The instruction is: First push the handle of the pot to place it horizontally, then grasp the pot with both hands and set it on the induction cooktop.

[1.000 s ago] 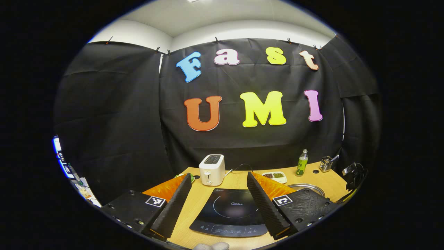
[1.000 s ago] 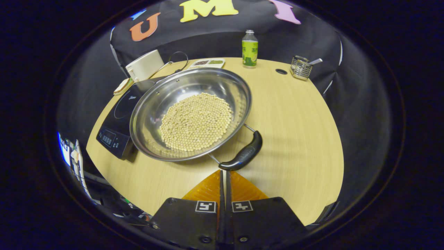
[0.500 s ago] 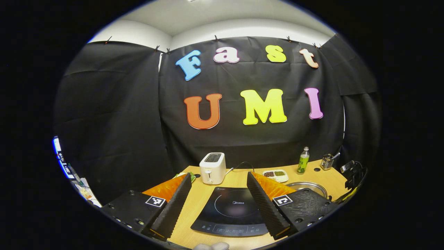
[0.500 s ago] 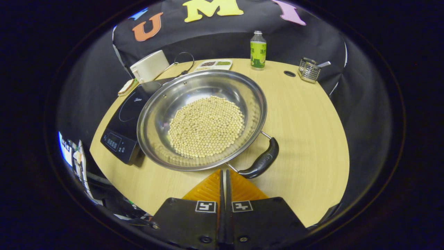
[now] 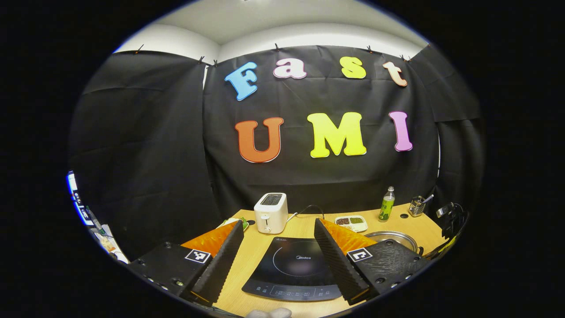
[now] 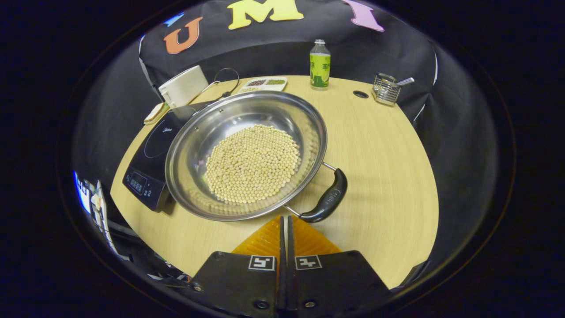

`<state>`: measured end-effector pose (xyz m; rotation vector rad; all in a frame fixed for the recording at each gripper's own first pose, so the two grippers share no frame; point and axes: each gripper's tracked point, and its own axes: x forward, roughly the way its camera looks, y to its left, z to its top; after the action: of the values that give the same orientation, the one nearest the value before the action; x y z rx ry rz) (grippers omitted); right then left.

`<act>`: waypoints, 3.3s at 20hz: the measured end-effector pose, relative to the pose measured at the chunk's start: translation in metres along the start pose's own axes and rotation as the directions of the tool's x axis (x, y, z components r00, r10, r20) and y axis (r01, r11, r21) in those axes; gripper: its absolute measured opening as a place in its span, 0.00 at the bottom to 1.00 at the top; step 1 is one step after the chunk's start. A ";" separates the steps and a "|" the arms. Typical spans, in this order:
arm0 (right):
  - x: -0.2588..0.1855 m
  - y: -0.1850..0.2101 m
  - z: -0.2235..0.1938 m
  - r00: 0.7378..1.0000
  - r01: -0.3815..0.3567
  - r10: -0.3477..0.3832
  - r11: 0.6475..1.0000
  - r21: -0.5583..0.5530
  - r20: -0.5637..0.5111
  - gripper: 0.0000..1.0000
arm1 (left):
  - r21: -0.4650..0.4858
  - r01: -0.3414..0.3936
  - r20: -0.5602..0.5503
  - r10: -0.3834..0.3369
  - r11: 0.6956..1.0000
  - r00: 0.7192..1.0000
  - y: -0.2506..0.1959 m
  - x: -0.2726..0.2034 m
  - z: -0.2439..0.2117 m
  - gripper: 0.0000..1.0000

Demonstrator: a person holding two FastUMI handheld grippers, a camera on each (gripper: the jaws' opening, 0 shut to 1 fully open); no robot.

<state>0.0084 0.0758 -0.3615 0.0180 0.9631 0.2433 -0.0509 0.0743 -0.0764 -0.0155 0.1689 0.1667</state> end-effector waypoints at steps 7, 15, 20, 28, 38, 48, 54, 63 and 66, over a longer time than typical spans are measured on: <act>0.002 -0.012 0.006 1.000 0.009 -0.009 1.000 -0.006 0.001 0.04 | 0.004 -0.009 -0.005 0.009 1.000 1.000 -0.003 0.001 -0.001 0.96; 0.006 -0.028 0.018 1.000 0.008 -0.008 1.000 -0.009 0.007 0.04 | 0.013 -0.028 -0.012 0.028 1.000 1.000 -0.010 0.003 -0.001 0.96; 0.011 -0.041 0.026 1.000 0.000 0.000 1.000 -0.029 0.011 0.04 | 0.014 -0.047 -0.025 0.048 0.999 0.999 -0.020 0.004 -0.003 0.96; 0.022 -0.062 0.043 1.000 -0.009 0.010 0.996 -0.091 0.011 0.04 | 0.016 -0.091 -0.042 0.092 0.996 0.995 -0.036 0.000 -0.006 0.96; 0.033 -0.087 0.061 1.000 -0.015 0.016 0.989 -0.150 0.003 0.04 | 0.008 -0.161 -0.066 0.161 0.987 0.985 -0.054 -0.005 -0.013 0.96; -0.006 -0.084 0.040 0.994 0.032 -0.021 0.995 -0.098 0.107 0.46 | 0.032 -0.005 -0.144 0.010 0.999 0.990 -0.086 0.022 -0.064 0.97; -0.043 -0.079 0.030 0.976 0.106 -0.105 0.994 0.005 0.193 0.84 | 0.015 0.144 -0.236 -0.136 0.990 0.962 -0.105 0.040 -0.116 0.97; -0.036 -0.081 0.051 0.972 0.125 -0.128 0.992 0.030 0.199 0.92 | -0.022 0.239 -0.389 -0.229 0.971 0.893 -0.157 0.075 -0.191 0.96; -0.021 -0.086 0.069 0.976 0.109 -0.110 0.994 0.015 0.189 0.92 | -0.035 0.244 -0.444 -0.234 0.969 0.865 -0.180 0.087 -0.213 0.97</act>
<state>0.0703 -0.0059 -0.3159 -0.0082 0.7721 0.1350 0.0286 -0.0949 -0.3010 -0.0526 0.6269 -0.0924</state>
